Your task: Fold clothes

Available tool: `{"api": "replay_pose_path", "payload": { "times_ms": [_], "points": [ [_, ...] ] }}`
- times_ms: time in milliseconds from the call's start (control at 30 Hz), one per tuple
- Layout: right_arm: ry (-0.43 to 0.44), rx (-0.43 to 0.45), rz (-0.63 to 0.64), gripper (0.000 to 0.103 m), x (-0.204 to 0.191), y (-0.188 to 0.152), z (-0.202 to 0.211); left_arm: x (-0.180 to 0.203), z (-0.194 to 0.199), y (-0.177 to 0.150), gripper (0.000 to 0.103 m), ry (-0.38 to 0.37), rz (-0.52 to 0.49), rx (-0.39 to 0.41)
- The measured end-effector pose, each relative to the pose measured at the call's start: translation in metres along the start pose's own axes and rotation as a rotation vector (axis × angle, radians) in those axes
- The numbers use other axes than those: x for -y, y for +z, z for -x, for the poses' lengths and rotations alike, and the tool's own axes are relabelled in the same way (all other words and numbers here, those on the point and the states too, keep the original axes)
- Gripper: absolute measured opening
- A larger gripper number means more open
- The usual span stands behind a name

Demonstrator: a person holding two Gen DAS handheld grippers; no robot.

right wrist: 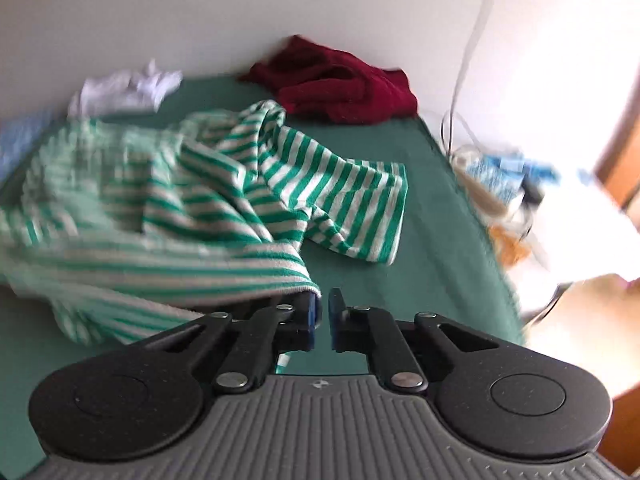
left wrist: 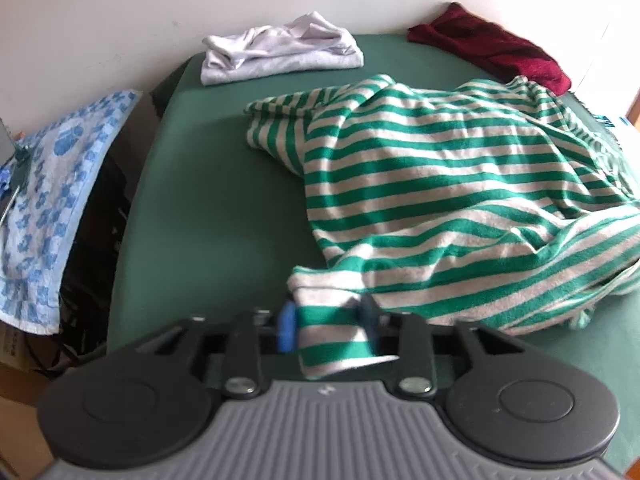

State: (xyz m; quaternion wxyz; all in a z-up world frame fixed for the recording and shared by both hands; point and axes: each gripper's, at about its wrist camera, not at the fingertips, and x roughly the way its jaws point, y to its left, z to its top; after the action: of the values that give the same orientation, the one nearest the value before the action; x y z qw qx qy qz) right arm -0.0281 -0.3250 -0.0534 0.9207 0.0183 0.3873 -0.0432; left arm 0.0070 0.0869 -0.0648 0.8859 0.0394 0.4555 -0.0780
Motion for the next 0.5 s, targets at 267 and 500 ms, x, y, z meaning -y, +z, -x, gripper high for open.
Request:
{"api": "replay_pose_path", "payload": {
  "times_ms": [267, 500],
  "points": [
    [0.062, 0.033, -0.278, 0.003, 0.012, 0.013, -0.010, -0.017, 0.052, -0.025, 0.080, 0.010, -0.175, 0.108],
    [0.074, 0.009, -0.320, 0.003, 0.014, 0.022, -0.020, 0.023, 0.025, -0.068, 0.065, 0.074, -0.436, 0.065]
  ]
}}
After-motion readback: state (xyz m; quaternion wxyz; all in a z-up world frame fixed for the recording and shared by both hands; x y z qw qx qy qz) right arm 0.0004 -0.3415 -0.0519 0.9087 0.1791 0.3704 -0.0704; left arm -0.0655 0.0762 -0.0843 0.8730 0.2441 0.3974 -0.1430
